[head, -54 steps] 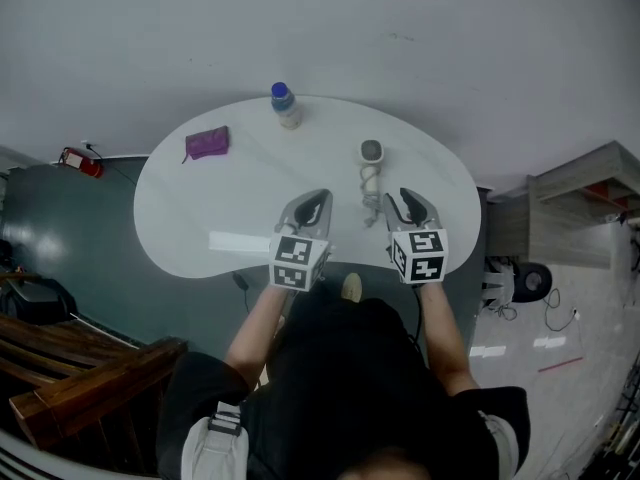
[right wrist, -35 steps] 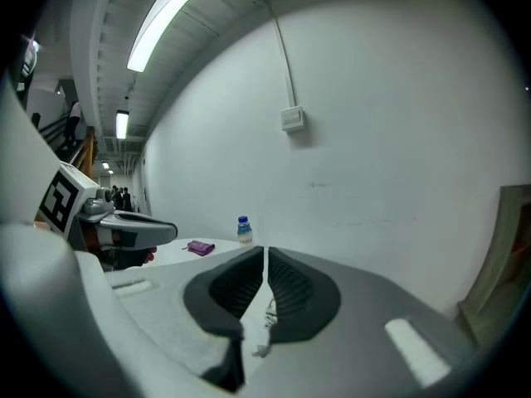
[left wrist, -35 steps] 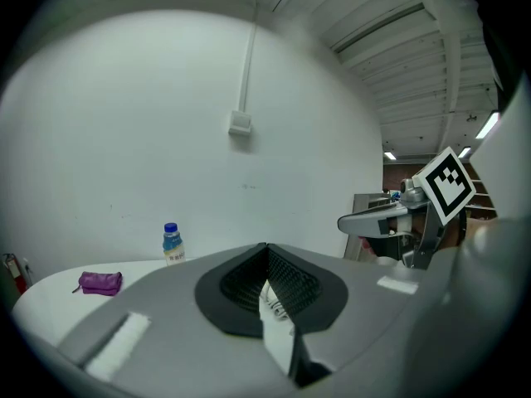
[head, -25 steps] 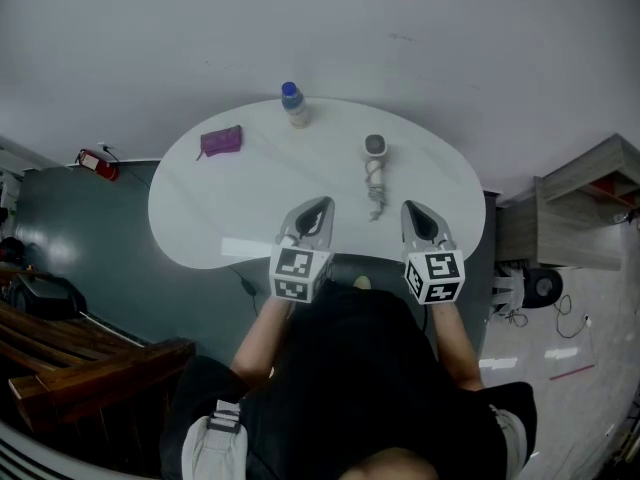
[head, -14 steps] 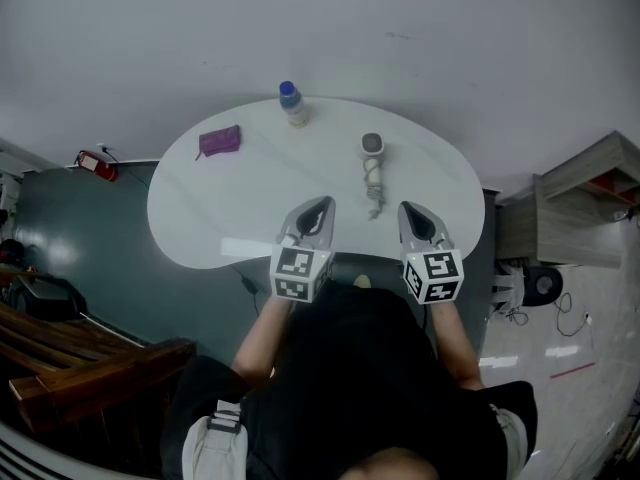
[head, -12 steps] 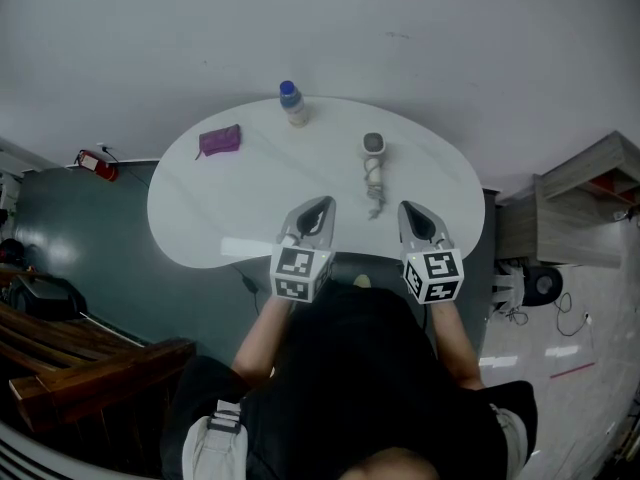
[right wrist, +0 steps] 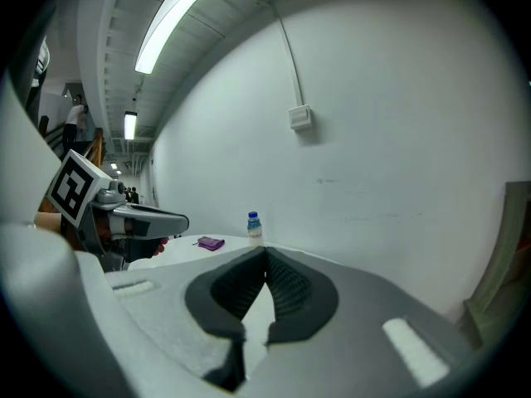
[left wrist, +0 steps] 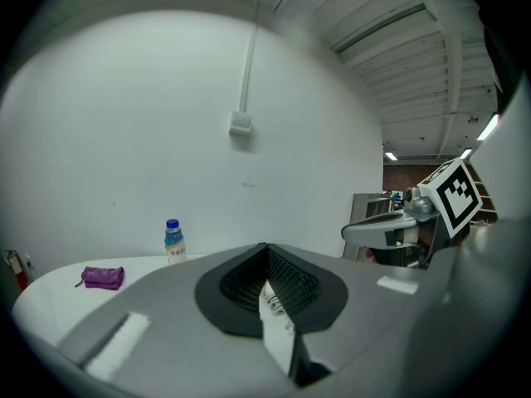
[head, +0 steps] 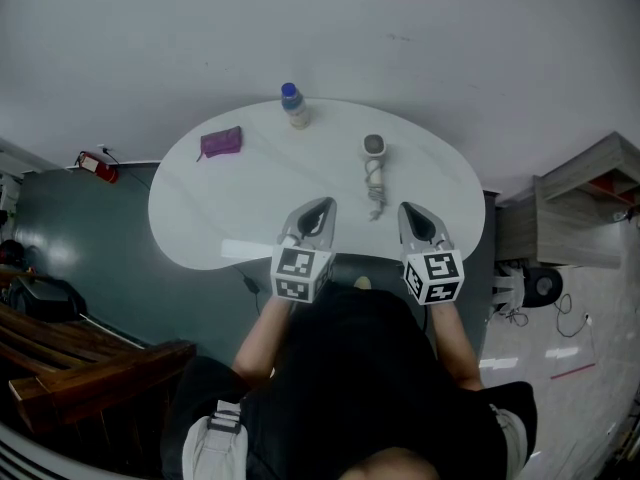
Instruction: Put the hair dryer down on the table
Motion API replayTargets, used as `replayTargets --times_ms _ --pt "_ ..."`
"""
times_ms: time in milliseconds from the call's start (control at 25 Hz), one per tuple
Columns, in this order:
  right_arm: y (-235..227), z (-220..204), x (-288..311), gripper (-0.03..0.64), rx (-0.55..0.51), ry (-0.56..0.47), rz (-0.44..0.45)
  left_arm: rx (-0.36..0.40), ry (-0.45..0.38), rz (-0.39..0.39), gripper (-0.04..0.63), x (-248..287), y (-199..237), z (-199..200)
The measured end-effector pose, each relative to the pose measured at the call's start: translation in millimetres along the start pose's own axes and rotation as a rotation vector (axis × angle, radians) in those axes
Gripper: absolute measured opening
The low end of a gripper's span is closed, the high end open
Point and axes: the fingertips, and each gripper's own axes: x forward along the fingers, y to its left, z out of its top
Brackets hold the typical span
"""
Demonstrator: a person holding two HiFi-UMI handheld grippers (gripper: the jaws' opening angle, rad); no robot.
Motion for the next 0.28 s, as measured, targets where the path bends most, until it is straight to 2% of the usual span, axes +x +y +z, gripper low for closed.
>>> replayTargets --times_ms 280 --pt "2.1 0.4 -0.3 0.005 0.007 -0.001 0.001 0.0 0.011 -0.004 0.006 -1.4 1.2 -3.6"
